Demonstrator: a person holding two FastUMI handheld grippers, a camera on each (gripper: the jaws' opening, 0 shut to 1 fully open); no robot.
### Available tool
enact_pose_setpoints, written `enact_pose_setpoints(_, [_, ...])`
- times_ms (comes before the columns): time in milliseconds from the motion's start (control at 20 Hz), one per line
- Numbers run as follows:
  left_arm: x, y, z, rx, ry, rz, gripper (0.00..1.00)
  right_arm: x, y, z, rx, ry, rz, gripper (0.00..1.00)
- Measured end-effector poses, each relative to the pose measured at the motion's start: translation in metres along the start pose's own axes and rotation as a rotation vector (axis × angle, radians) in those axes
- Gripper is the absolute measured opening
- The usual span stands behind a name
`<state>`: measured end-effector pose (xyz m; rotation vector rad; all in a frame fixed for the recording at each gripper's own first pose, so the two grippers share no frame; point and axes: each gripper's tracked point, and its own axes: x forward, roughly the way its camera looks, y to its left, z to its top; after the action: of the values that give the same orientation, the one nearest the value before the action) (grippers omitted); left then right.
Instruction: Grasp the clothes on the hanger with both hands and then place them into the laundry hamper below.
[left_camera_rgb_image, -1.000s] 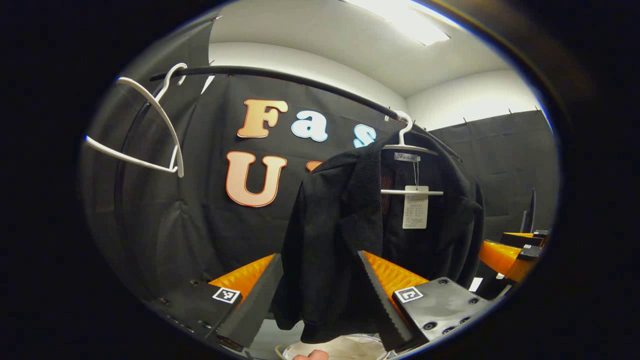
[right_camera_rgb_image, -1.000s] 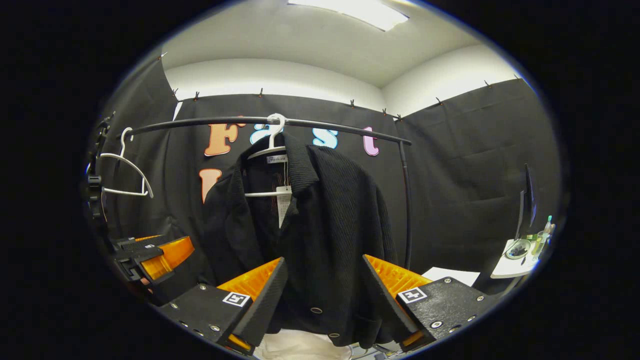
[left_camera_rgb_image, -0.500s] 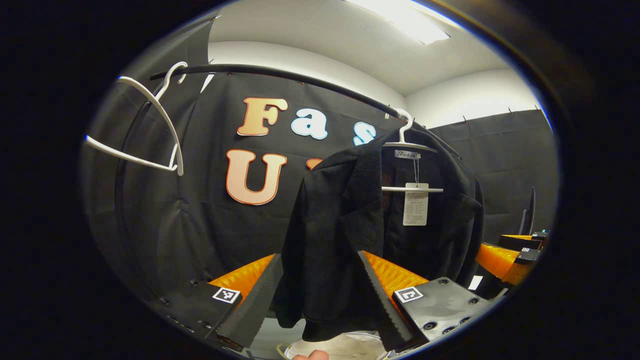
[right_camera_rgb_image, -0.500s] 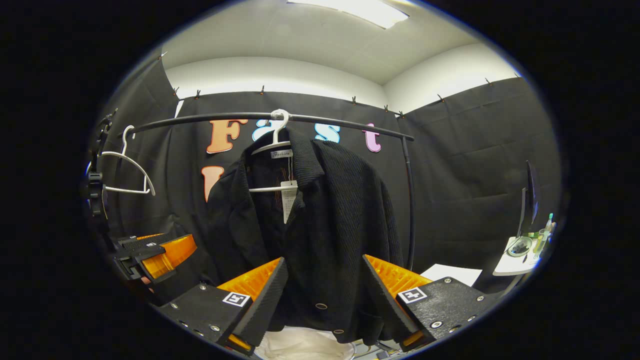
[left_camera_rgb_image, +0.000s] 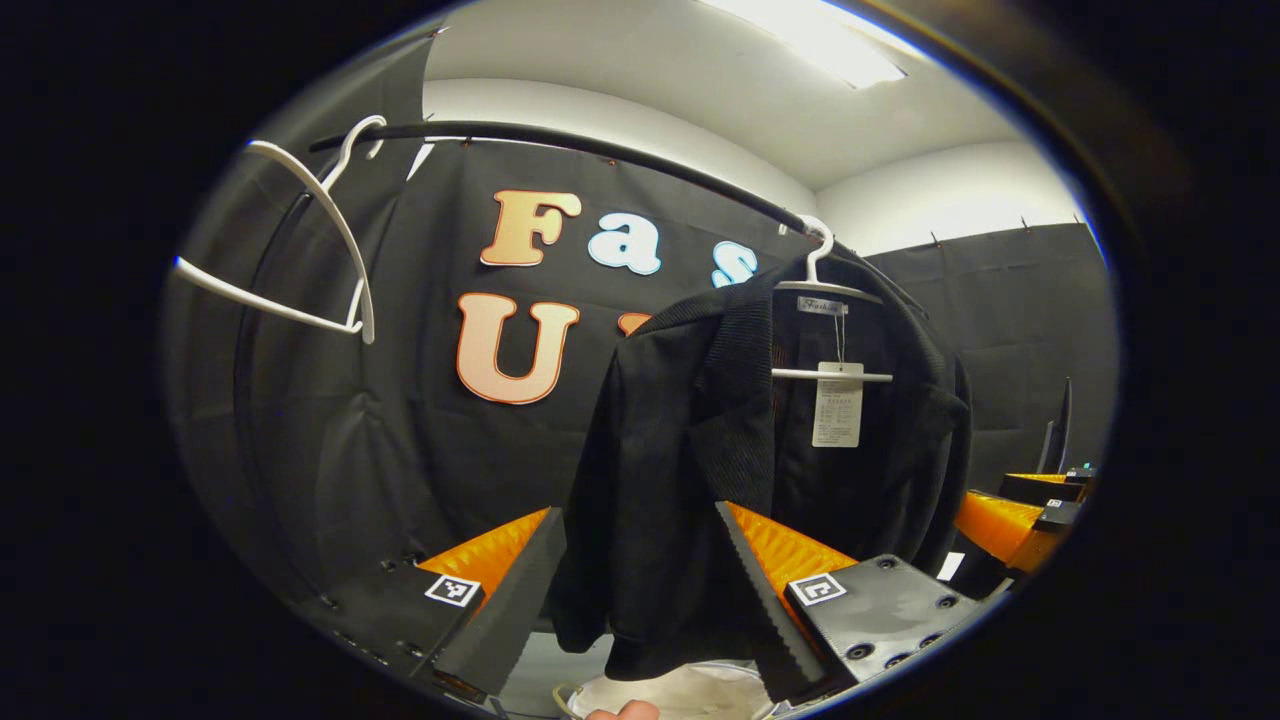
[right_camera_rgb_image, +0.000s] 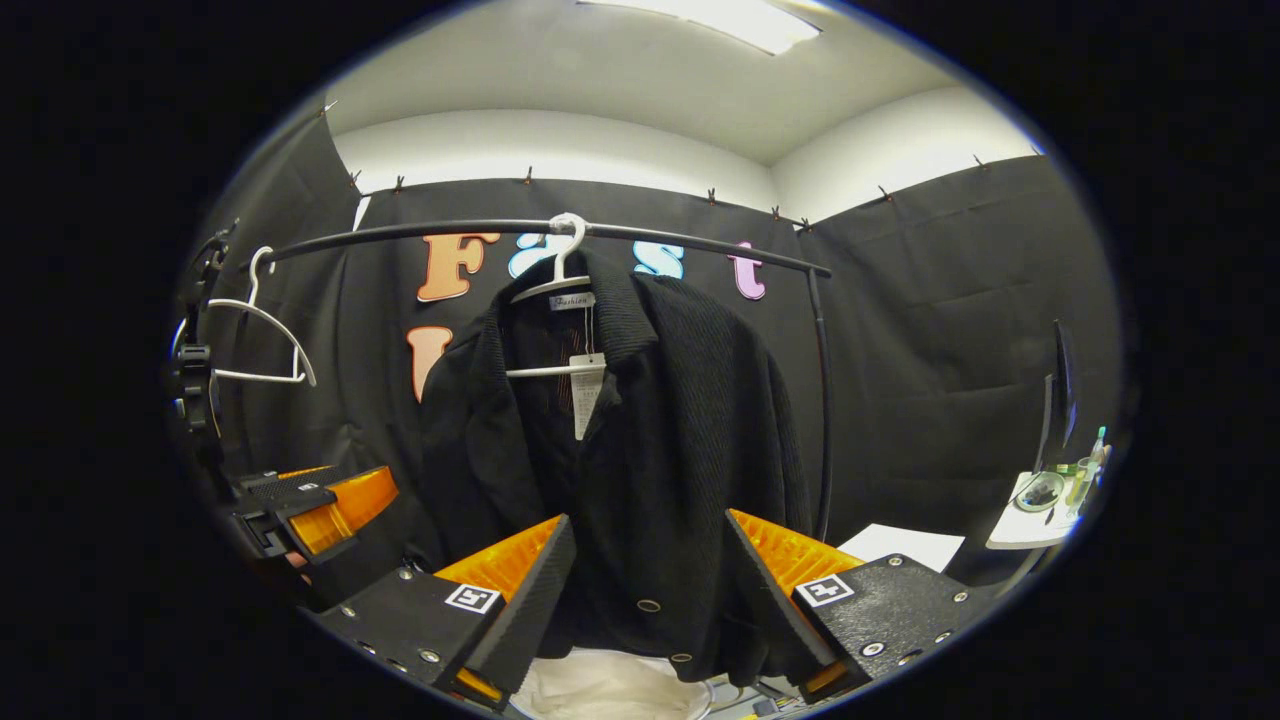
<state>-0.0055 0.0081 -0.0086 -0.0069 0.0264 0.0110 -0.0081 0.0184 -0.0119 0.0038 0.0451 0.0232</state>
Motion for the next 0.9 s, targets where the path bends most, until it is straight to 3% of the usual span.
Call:
enact_pose_setpoints(700, [-0.002, 0.009, -0.002, 0.015, 0.008, 0.021, 0.96, 0.038, 0.030, -0.003, -0.003, 0.006, 0.049, 0.92])
enact_pose_setpoints(900, [-0.001, 0.010, -0.003, 0.023, 0.007, 0.017, 0.96, 0.061, 0.026, -0.006, 0.000, 0.017, 0.009, 0.92])
